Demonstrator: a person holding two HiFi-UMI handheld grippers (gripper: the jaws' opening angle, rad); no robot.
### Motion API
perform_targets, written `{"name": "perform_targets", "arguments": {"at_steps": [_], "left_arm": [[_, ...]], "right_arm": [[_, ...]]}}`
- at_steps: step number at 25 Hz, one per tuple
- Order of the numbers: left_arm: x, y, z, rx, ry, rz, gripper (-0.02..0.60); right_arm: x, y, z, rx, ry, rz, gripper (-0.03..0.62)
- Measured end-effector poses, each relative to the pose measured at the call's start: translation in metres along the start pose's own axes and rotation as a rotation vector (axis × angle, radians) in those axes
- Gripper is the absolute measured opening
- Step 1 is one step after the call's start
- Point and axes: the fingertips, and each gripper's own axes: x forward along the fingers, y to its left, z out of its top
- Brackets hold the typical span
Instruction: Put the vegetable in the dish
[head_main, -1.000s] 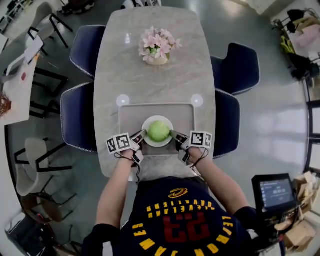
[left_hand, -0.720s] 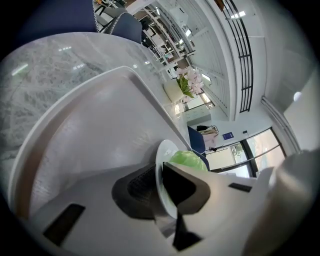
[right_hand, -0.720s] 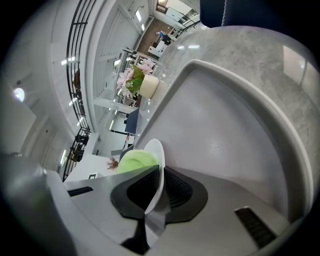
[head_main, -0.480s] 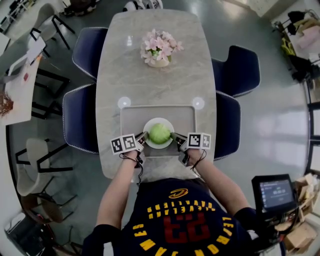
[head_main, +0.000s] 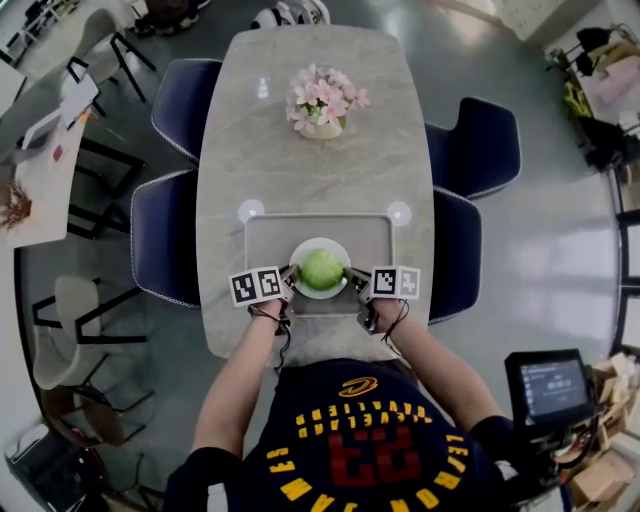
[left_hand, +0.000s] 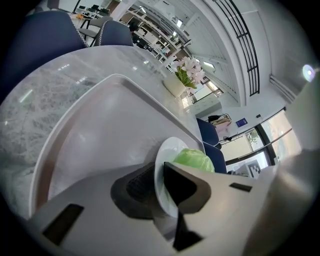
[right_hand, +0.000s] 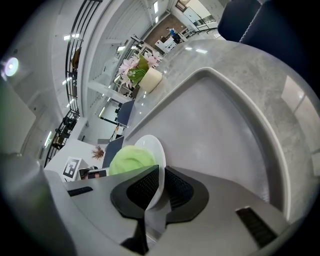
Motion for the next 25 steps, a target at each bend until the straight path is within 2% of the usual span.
{"name": "perform_targets", "arguments": {"at_steps": [4, 10, 18, 25], "left_arm": [[0.0, 0.001, 0.0, 0.065, 0.016, 0.061, 0.051], [0.001, 0.0, 0.0, 0.202, 0.043, 0.168, 0.052], [0.001, -0.001, 0.0, 0.218, 0.033, 0.187, 0.054], [-0.005, 0.003, 0.0, 0.189, 0.001, 0.19, 0.054]], "right_arm": [[0.0, 0.0, 0.001, -0.048, -0.001, -0.032, 0.021], [-0.001, -0.001, 0.002, -0.106, -0.005, -0.068, 0.026], [-0.006, 0.0, 0.006, -0.239, -0.028, -0.137, 0.041], [-0.021, 0.009, 0.023, -0.257, -0.1, -0.126, 0.041]]}}
